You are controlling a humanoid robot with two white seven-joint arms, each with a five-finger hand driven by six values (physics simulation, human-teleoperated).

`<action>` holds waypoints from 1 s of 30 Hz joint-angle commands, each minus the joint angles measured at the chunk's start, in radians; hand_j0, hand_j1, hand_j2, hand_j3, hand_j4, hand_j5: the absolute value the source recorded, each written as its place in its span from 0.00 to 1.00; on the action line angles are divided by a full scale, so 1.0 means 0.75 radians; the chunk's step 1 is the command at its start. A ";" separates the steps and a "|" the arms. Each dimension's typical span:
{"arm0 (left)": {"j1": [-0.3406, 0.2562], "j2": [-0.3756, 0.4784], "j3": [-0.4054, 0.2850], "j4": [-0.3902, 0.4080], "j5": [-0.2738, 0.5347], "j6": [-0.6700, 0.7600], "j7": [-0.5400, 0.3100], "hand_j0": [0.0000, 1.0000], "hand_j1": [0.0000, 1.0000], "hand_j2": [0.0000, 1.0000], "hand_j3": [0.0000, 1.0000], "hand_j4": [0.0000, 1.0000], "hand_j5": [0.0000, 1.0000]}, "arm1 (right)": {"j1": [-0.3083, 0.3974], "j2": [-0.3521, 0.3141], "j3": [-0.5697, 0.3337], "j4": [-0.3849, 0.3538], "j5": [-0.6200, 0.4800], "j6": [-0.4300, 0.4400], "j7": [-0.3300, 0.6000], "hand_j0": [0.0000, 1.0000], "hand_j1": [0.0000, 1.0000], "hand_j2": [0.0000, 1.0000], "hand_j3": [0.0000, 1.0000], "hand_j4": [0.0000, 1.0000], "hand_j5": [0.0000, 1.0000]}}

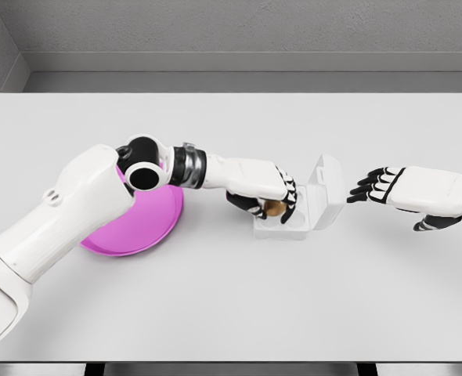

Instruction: Pack egg into the box and close the box lid

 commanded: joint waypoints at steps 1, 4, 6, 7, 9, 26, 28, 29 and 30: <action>0.002 -0.003 -0.004 0.000 0.009 0.004 0.001 0.48 0.48 0.48 0.48 0.48 0.48 | 0.000 -0.003 0.000 0.001 -0.007 0.004 -0.001 1.00 1.00 1.00 1.00 1.00 1.00; 0.002 -0.003 -0.004 0.002 0.011 0.004 0.001 0.56 0.56 0.56 0.56 0.56 0.56 | 0.000 -0.003 0.000 0.001 -0.007 0.004 -0.001 1.00 1.00 1.00 1.00 1.00 1.00; 0.002 -0.001 -0.004 0.002 0.011 0.004 0.001 0.60 0.60 0.60 0.60 0.60 0.60 | 0.000 -0.003 0.000 0.001 -0.007 0.004 -0.001 1.00 1.00 1.00 1.00 1.00 1.00; 0.000 -0.003 -0.004 0.004 0.013 0.004 0.001 0.69 0.69 0.69 0.69 0.69 0.69 | 0.000 -0.003 0.000 -0.001 -0.007 0.004 -0.001 1.00 1.00 1.00 1.00 1.00 1.00; 0.002 -0.001 -0.004 0.004 0.015 0.004 0.001 0.71 0.71 0.71 0.71 0.71 0.71 | 0.000 -0.003 0.000 0.001 -0.007 0.004 -0.001 1.00 1.00 1.00 1.00 1.00 1.00; 0.000 0.003 -0.002 0.004 0.023 0.004 0.001 0.81 0.81 0.81 0.81 0.81 0.81 | -0.002 0.000 0.016 -0.001 -0.007 0.004 -0.001 1.00 1.00 1.00 1.00 1.00 1.00; 0.000 0.005 -0.002 0.004 0.025 0.004 0.001 0.85 0.85 0.85 0.85 0.85 0.85 | 0.000 0.000 0.016 -0.001 -0.007 0.004 -0.001 1.00 1.00 1.00 1.00 1.00 1.00; -0.002 0.005 -0.002 0.004 0.025 0.004 0.001 0.87 0.87 0.87 0.87 0.87 0.87 | 0.000 0.000 0.016 -0.001 -0.007 0.004 -0.001 1.00 1.00 1.00 1.00 1.00 1.00; -0.002 0.005 -0.002 0.002 0.037 0.004 0.001 0.89 0.89 0.89 0.89 0.89 0.89 | 0.000 0.000 0.016 -0.001 -0.007 0.004 -0.001 1.00 1.00 1.00 1.00 1.00 1.00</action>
